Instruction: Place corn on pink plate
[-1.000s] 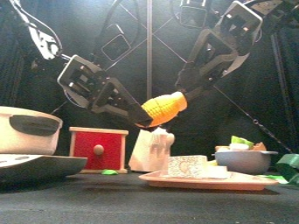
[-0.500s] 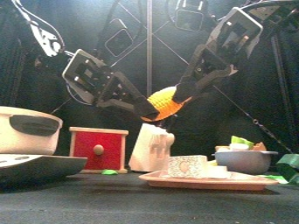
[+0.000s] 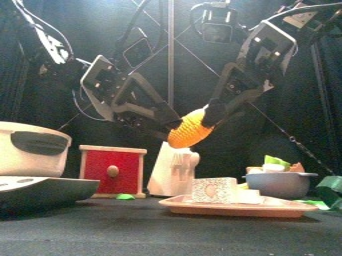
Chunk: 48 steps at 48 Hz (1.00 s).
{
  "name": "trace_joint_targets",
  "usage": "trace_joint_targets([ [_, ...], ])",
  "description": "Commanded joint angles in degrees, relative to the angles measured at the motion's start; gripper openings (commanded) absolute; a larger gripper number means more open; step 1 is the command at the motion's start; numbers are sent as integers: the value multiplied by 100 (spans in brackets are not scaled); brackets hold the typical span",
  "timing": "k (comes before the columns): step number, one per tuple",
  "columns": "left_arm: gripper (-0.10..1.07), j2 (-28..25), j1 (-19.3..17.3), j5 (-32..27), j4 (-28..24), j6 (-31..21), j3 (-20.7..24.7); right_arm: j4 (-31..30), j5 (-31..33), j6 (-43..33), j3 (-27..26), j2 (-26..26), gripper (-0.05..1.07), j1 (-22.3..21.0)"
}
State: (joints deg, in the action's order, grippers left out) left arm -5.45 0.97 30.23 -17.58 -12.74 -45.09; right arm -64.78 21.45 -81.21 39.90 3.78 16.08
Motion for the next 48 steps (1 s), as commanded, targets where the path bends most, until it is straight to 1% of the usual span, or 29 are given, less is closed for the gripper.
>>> trace_joint_targets([
  [1,101,149,-97,62,53,0,53,202,193,-18,-53,229,61,18],
  [9,101,264,-325,167,457,9,-141,993,1195,-53,-105,325,61,272],
  [11,101,290,-413,229,606,18,-211,1213,1512,-62,-176,308,61,369],
  [16,101,360,-492,264,738,26,-316,1556,1978,-53,-431,158,61,545],
  [21,101,387,-519,264,738,35,-352,1731,2320,-26,-765,-255,61,703],
  [26,101,387,-545,264,738,53,-352,1881,2531,0,-1090,-738,62,703],
  [32,101,378,-554,264,738,114,-369,2048,2733,-18,-1345,-1011,64,677],
  [37,101,378,-554,264,729,176,-369,2197,2725,-44,-1415,-1055,72,677],
  [38,101,378,-554,264,729,202,-369,2241,2689,-44,-1424,-1072,76,677],
  [40,101,369,-554,264,729,237,-360,2276,2610,-35,-1424,-1090,80,668],
  [43,101,369,-554,255,747,299,-369,2312,2426,-9,-1433,-1107,89,668],
  [48,101,369,-562,255,747,369,-387,2364,2188,0,-1424,-1116,100,659],
])
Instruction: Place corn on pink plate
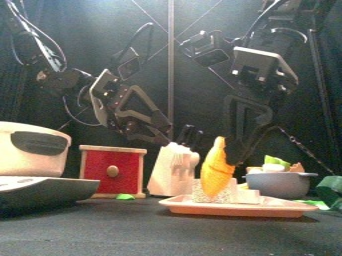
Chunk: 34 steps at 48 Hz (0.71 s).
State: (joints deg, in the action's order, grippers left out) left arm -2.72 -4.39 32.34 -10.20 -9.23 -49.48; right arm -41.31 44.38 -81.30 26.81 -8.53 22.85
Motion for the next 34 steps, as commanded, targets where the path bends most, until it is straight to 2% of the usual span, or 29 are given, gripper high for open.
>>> trace_joint_targets([
  [1,101,97,-18,44,9,26,44,18,-123,9,-114,114,101,-18],
  [14,101,88,-26,44,0,35,9,-9,-79,9,-18,325,101,-18],
  [21,101,88,-26,35,0,35,-9,167,-492,9,149,281,101,-70],
  [34,101,114,-35,35,18,26,-18,448,-1134,9,527,202,100,-439],
])
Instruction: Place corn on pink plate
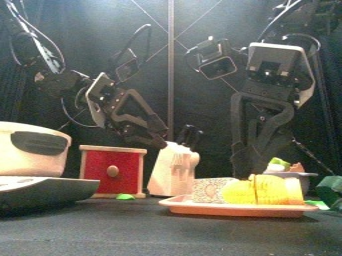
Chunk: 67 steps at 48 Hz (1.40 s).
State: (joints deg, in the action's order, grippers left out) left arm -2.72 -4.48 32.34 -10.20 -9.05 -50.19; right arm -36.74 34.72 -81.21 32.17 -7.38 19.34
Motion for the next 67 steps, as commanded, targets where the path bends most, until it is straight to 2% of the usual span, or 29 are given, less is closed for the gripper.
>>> trace_joint_targets([
  [1,101,114,-35,35,18,9,53,-9,-246,0,9,70,99,-123],
  [9,101,141,-132,26,176,9,-9,0,-703,-9,114,-44,86,-220],
  [15,101,220,-185,35,272,18,-62,62,-642,-70,141,-35,78,-290],
  [20,101,308,-220,35,264,18,-105,369,-387,-97,44,105,74,-448],
  [25,101,352,-246,26,264,18,-132,615,-220,-158,-141,158,74,-615],
  [31,101,352,-246,26,255,18,-141,615,-123,-747,-334,149,74,-765],
  [37,101,343,-246,26,255,18,-132,272,9,-1819,-431,18,74,-782],
  [45,101,369,-246,26,255,18,-132,-237,290,-2733,-571,-202,74,-756],
  [60,101,413,-246,26,255,26,-132,-105,721,-3146,-914,-554,76,-703],
  [67,101,413,-246,18,255,26,-141,-79,721,-3138,-993,-562,86,-659],
])
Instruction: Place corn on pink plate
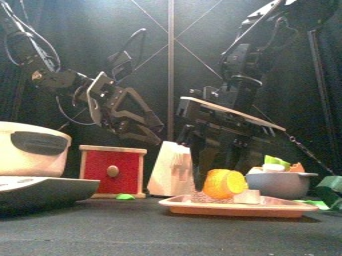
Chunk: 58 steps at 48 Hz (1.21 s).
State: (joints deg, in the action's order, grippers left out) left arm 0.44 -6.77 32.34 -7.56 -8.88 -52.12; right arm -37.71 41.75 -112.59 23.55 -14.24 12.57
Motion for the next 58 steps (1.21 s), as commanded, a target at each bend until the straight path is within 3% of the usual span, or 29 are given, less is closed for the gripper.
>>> trace_joint_targets([
  [1,101,97,-18,18,-9,9,62,26,9,0,-132,114,88,26],
  [6,101,97,-26,9,-9,9,53,70,9,0,-132,105,95,35],
  [36,101,334,-387,-9,-26,0,-105,-88,360,97,-334,580,95,149],
  [44,101,562,-404,-9,-44,0,-325,-290,519,105,-35,861,95,141],
  [58,101,800,-334,-9,-44,-18,-554,-958,483,141,782,1828,95,9],
])
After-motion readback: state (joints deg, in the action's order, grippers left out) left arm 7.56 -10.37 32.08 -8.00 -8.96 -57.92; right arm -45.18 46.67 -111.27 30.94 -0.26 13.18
